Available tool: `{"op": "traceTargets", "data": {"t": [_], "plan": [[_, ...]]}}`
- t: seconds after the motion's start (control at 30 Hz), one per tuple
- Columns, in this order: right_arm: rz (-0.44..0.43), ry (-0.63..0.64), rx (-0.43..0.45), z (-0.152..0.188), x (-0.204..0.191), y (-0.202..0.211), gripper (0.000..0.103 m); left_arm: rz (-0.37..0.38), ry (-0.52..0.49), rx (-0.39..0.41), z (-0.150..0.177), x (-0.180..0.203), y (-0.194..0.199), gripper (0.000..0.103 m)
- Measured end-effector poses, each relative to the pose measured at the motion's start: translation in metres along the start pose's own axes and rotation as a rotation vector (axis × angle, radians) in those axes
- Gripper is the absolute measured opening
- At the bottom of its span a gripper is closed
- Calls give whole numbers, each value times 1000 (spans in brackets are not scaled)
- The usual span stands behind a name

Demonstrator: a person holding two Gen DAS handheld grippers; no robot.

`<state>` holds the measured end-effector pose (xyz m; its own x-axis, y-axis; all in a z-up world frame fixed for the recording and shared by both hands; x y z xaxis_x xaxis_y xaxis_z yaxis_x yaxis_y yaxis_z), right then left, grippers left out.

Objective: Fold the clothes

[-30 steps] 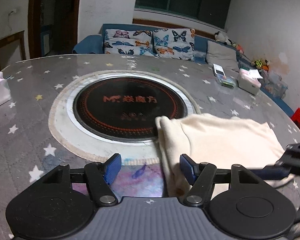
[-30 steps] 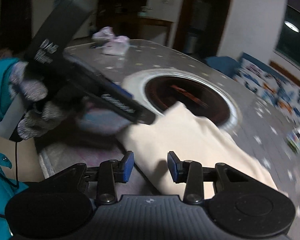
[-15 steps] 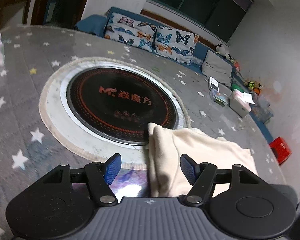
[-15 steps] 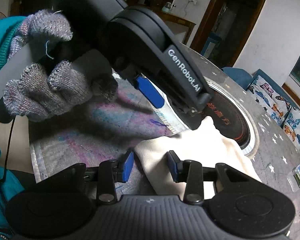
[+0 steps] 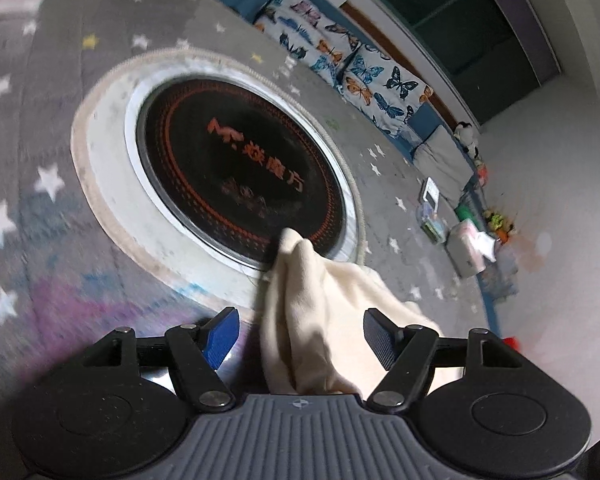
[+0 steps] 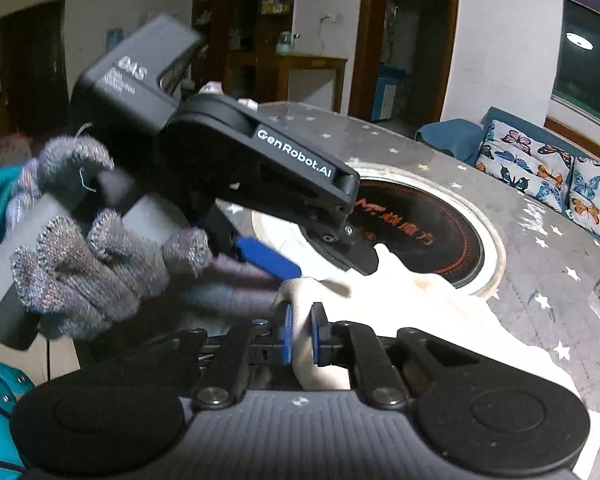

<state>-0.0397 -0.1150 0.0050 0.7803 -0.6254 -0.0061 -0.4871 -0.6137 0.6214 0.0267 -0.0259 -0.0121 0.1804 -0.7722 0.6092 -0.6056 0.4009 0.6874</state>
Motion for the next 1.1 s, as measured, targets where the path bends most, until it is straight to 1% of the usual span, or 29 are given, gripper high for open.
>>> {"op": "traceTargets", "data": {"t": [0.13,0.23,0.3,0.37,0.4,0.47,0.53,0.57,0.63,0.77,0.9,0.93,1.1], "plan": [[-9,-25,29,-4,8,10,8,6,34,-40,5,5,-9,73],[-16,-38,42,-5,7,10,8,16,44,-46,7,7,-14,71],[-23,-42,42,-4,6,10,8,28,57,-58,7,7,-17,62],[-31,-46,43,-3,4,9,8,35,71,-65,7,5,-21,48],[-35,-48,44,-2,4,9,8,39,80,-67,7,3,-22,46],[-42,-52,47,-2,2,9,8,47,97,-73,7,0,-25,35],[-45,-60,49,-1,3,10,8,50,108,-77,7,-3,-26,32],[-47,-63,48,-1,3,11,8,52,112,-77,7,-4,-26,28],[-44,-65,45,-1,3,10,8,52,115,-75,7,-6,-27,24],[-39,-80,39,2,5,8,9,48,98,-59,7,-6,-28,21],[-37,-108,46,6,11,14,13,47,78,-46,8,-4,-29,21],[-29,-115,50,6,13,17,15,48,76,-45,8,-4,-29,21],[17,-160,67,12,26,33,16,41,27,-21,11,-1,-28,22]]}}
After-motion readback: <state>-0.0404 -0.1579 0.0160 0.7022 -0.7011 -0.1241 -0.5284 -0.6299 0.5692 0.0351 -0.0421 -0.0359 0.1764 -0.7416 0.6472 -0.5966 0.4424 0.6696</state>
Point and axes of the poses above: each gripper's, at about its wrist camera, not at the fingertips, and y roughly against the way its jaws point, x to its right, z to its underside, the point moved 6 cm from there along -y, roughly the way its jaws point, and after that the axes turned 5 degrees about -z, right-handed, at the moved point
